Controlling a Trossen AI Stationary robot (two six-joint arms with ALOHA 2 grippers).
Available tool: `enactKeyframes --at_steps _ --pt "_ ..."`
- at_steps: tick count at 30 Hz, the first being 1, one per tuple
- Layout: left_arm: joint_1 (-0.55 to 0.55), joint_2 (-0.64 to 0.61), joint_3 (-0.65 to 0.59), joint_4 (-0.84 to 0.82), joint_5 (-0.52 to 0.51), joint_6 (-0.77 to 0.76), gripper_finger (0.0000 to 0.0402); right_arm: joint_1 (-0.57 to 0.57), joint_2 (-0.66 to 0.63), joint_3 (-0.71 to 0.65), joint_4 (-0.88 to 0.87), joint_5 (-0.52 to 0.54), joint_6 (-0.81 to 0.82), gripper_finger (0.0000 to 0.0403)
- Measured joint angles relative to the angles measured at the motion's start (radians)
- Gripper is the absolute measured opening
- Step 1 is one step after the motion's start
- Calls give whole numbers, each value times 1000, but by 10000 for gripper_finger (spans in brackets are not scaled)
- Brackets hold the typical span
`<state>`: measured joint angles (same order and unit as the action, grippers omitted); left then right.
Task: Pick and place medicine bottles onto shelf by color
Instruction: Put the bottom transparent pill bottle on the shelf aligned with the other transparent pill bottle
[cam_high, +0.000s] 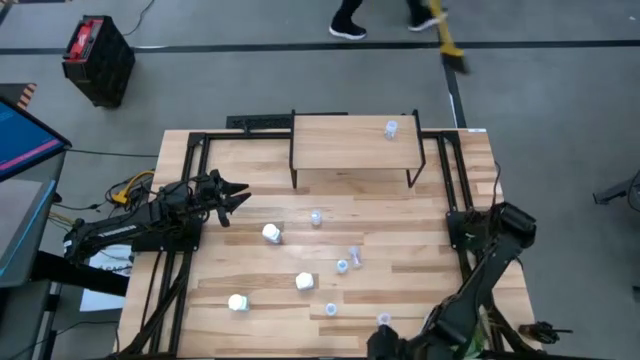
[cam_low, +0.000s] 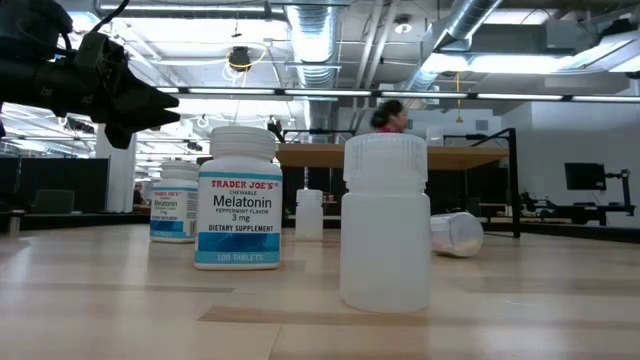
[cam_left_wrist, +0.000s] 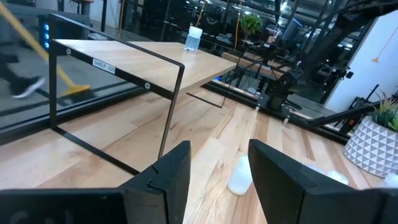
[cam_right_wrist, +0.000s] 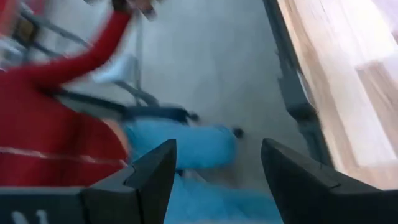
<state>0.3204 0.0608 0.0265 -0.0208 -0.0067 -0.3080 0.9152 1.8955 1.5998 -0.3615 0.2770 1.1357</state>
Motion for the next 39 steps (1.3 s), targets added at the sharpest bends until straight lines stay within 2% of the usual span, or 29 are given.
enactKeyframes --at_steps 4,7,11,15,24,39 --pt "0 0 0 0 0 0 149 -15 25 104 -255 -56 -2 260" --pt "0 0 0 0 0 0 149 -32 22 157 -460 -43 -4 260" --pt "0 0 0 0 0 0 149 -55 23 164 -720 18 2 260" --pt "0 0 0 0 0 0 149 -84 25 125 -834 14 79 260" --pt "0 0 0 0 0 0 149 -93 23 128 -839 13 -19 260" --pt "0 0 0 0 0 0 149 -97 23 128 -834 18 67 260"
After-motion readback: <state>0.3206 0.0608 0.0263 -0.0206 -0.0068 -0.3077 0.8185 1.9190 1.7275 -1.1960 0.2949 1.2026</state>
